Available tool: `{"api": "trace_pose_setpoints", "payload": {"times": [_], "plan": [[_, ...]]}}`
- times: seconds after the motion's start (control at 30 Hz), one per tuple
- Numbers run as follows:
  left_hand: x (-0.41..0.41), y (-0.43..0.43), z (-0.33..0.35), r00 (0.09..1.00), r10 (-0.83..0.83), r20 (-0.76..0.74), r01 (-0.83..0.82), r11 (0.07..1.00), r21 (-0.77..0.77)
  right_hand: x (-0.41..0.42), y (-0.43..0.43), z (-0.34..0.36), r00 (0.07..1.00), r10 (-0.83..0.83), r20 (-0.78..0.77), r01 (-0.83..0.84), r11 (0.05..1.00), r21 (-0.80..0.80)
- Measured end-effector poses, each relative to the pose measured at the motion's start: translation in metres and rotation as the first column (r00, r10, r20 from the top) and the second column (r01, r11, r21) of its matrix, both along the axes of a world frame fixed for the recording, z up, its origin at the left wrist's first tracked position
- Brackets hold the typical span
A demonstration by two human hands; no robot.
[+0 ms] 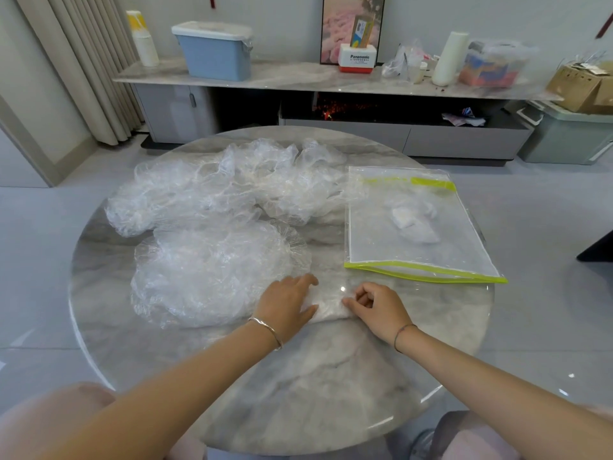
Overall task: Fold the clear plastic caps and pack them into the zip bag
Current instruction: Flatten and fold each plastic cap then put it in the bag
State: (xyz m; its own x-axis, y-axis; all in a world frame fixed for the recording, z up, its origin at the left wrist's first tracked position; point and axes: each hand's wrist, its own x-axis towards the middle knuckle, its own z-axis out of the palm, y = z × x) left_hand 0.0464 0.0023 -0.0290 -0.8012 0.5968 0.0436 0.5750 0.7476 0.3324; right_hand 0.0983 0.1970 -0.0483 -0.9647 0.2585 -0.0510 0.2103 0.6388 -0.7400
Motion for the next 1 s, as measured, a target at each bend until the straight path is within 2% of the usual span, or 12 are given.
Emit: {"api": "trace_pose_setpoints", "payload": {"times": [0.1,0.13,0.2,0.27,0.33,0.4,0.47,0.57,0.67,0.8,0.9,1.0], "plan": [[0.004,-0.003,0.000,0.954,-0.233,-0.187,0.246,0.968,0.049,-0.004,-0.001,0.001,1.000,0.009,0.016,-0.009,1.000,0.022],[0.005,-0.004,-0.002,0.923,-0.310,-0.227,0.321,0.947,0.013,-0.005,-0.001,0.000,1.000,0.011,0.020,-0.012,1.000,0.023],[0.006,-0.007,-0.006,0.901,-0.399,-0.170,0.387,0.917,-0.100,-0.005,-0.001,0.001,0.999,0.019,0.033,-0.020,1.000,0.024],[0.007,-0.012,-0.008,0.916,-0.397,-0.047,0.387,0.910,-0.151,-0.004,0.001,0.004,1.000,0.016,0.009,-0.016,1.000,-0.015],[0.007,-0.015,-0.012,0.921,-0.387,-0.040,0.380,0.916,-0.125,-0.002,0.005,0.009,0.992,0.037,-0.120,-0.036,0.999,0.010],[0.009,-0.015,-0.007,0.929,-0.369,-0.024,0.363,0.923,-0.125,0.001,0.008,0.016,0.945,0.155,-0.287,-0.105,0.977,0.184],[0.009,-0.013,-0.003,0.953,-0.290,0.094,0.300,0.947,-0.117,0.005,0.008,0.020,0.881,0.313,-0.354,-0.187,0.919,0.348],[0.008,-0.011,0.000,0.926,-0.173,0.336,0.163,0.985,0.056,0.016,0.003,0.016,0.827,0.508,-0.241,-0.338,0.791,0.510],[0.005,-0.013,0.000,0.863,-0.137,0.486,0.057,0.983,0.176,0.023,0.000,0.006,0.814,0.570,-0.114,-0.415,0.707,0.573],[0.005,-0.014,0.005,0.814,-0.123,0.568,-0.005,0.976,0.218,0.021,-0.004,0.002,0.843,0.529,-0.101,-0.385,0.723,0.574],[0.006,-0.015,0.008,0.817,-0.131,0.561,0.014,0.978,0.207,0.017,-0.008,0.003,0.853,0.515,-0.086,-0.384,0.730,0.565],[0.005,-0.016,0.008,0.872,-0.142,0.468,0.072,0.984,0.163,0.012,-0.009,0.008,0.900,0.425,-0.095,-0.348,0.834,0.429]]}}
